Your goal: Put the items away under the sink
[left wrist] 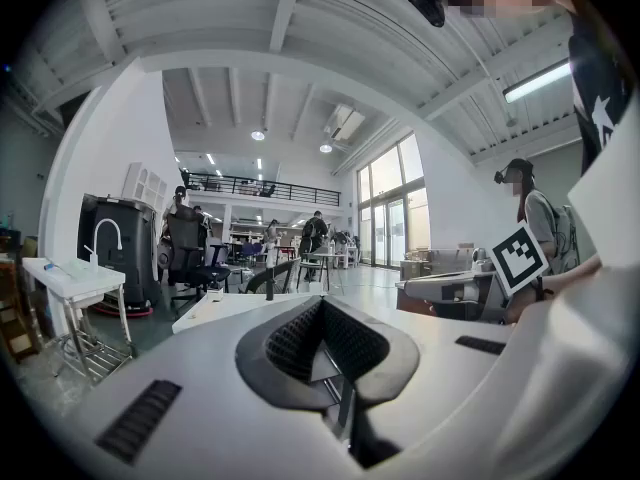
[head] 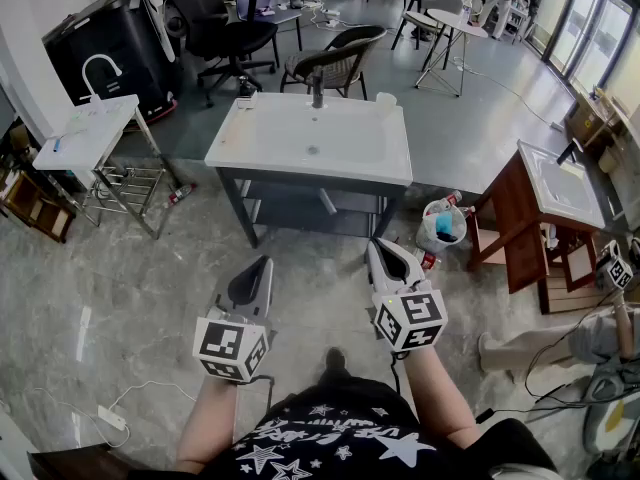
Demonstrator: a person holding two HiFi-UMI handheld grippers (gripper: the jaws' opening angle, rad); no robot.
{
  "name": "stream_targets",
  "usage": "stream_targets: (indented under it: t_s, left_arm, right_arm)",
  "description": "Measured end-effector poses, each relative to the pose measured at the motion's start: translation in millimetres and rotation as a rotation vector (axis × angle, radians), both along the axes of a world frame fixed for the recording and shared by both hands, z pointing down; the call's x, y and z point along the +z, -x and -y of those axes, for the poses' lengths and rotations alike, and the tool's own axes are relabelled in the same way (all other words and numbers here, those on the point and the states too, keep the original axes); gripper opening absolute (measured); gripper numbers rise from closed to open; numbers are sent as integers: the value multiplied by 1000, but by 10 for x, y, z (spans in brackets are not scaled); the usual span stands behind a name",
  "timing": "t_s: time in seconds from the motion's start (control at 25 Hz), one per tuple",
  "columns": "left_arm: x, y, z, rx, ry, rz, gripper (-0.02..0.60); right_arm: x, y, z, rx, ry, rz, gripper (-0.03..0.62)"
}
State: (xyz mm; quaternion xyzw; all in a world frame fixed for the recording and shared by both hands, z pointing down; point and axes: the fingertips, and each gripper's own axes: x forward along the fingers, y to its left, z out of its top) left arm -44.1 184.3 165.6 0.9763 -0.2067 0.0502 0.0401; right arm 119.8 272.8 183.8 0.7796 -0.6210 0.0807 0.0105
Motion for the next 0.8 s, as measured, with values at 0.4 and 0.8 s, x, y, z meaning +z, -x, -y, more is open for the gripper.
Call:
stream_targets:
  t_s: [0.4, 0.8]
  left_arm:
    - [107, -214, 202, -9, 16, 6, 9]
    - [106, -511, 292, -41, 19, 31, 9]
  right_arm:
    - [73, -179, 225, -48, -4, -12, 2]
    - [97, -618, 422, -30, -51, 69, 3]
